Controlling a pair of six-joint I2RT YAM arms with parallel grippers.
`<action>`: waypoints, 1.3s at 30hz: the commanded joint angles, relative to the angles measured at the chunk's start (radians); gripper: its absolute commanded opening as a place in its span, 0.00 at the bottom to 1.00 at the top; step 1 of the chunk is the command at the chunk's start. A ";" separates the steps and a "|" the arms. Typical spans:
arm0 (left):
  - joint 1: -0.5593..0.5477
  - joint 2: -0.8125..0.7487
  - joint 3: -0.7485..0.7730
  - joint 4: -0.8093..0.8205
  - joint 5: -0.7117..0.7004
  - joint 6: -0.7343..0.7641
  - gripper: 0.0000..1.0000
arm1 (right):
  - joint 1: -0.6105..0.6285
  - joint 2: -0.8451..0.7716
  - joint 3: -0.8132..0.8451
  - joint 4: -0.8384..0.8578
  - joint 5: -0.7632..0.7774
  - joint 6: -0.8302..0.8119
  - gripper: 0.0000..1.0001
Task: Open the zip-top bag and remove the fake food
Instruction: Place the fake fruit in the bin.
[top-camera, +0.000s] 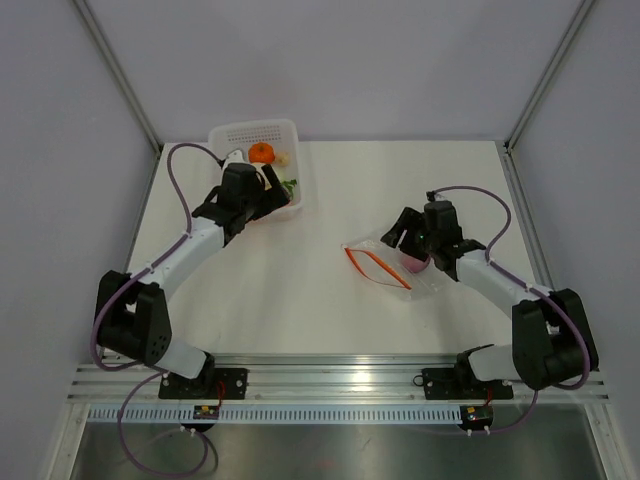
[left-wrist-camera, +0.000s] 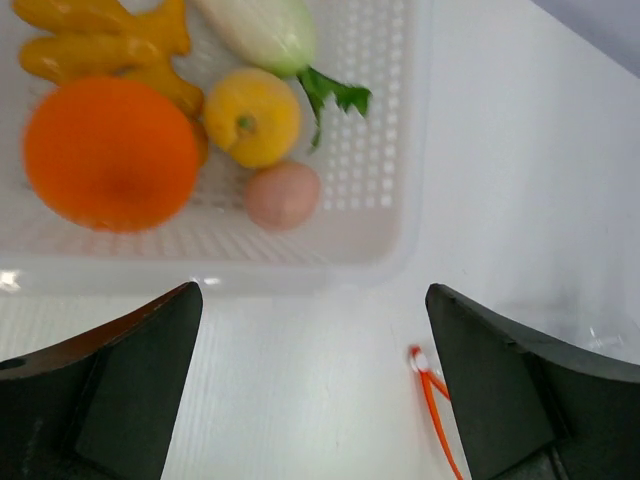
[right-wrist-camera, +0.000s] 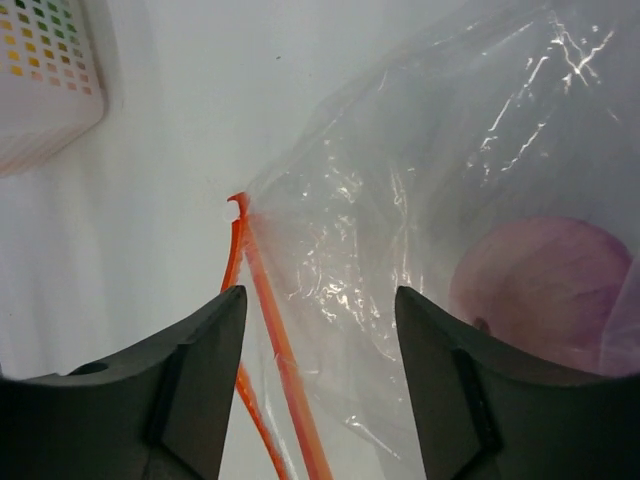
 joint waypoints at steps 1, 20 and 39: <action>-0.049 -0.111 -0.075 0.054 0.123 -0.034 0.97 | 0.063 -0.110 0.025 -0.072 0.068 -0.076 0.71; -0.123 -0.348 -0.344 0.167 0.246 -0.014 0.97 | 0.510 0.075 0.324 -0.498 0.582 -0.448 0.72; -0.119 -0.458 -0.367 0.147 0.240 -0.003 0.98 | 0.625 0.421 0.563 -0.704 1.007 -0.322 0.25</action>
